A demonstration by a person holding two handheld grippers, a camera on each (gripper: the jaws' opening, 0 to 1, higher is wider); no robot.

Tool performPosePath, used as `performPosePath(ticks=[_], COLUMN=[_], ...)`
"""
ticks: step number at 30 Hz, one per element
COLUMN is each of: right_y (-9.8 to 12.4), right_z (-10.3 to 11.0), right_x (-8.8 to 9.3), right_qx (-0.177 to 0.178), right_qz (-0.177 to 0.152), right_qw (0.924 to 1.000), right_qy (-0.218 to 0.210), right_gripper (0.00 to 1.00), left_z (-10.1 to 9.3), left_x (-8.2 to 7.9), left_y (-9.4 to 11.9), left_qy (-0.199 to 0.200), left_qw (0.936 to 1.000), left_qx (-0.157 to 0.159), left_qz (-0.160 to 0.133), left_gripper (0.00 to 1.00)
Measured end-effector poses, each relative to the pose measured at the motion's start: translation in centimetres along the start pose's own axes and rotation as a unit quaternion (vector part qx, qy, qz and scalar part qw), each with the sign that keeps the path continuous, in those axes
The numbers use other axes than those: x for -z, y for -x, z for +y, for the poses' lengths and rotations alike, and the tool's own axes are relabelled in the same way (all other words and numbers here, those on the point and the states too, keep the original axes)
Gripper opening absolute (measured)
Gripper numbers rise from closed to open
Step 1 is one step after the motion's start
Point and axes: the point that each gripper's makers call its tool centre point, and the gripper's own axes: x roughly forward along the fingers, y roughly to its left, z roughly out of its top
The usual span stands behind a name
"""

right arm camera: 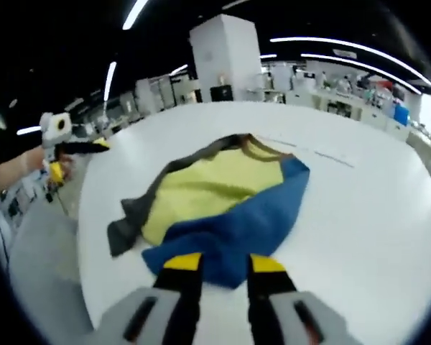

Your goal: Fold the garment on the visible template until the final outline fits inside the template.

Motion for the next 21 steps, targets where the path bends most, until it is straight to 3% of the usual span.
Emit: performPosePath(ticks=[9,21], right_y=[-0.8,-2.5], right_z=[-0.1,-0.2], right_x=[0.7,1.8], right_qx=[-0.012,-0.023], right_qz=[0.004,0.020], right_qw=[0.9990,0.9981], right_qy=[-0.043,-0.053], right_gripper=[0.17,0.13], left_z=[0.2,0.7], left_x=[0.2,0.5], left_y=[0.2,0.5], left_qy=[0.005,0.009], left_qw=[1.0000,0.9999], left_qx=[-0.003,-0.008], left_qz=[0.001,0.003], left_gripper=[0.87,0.87])
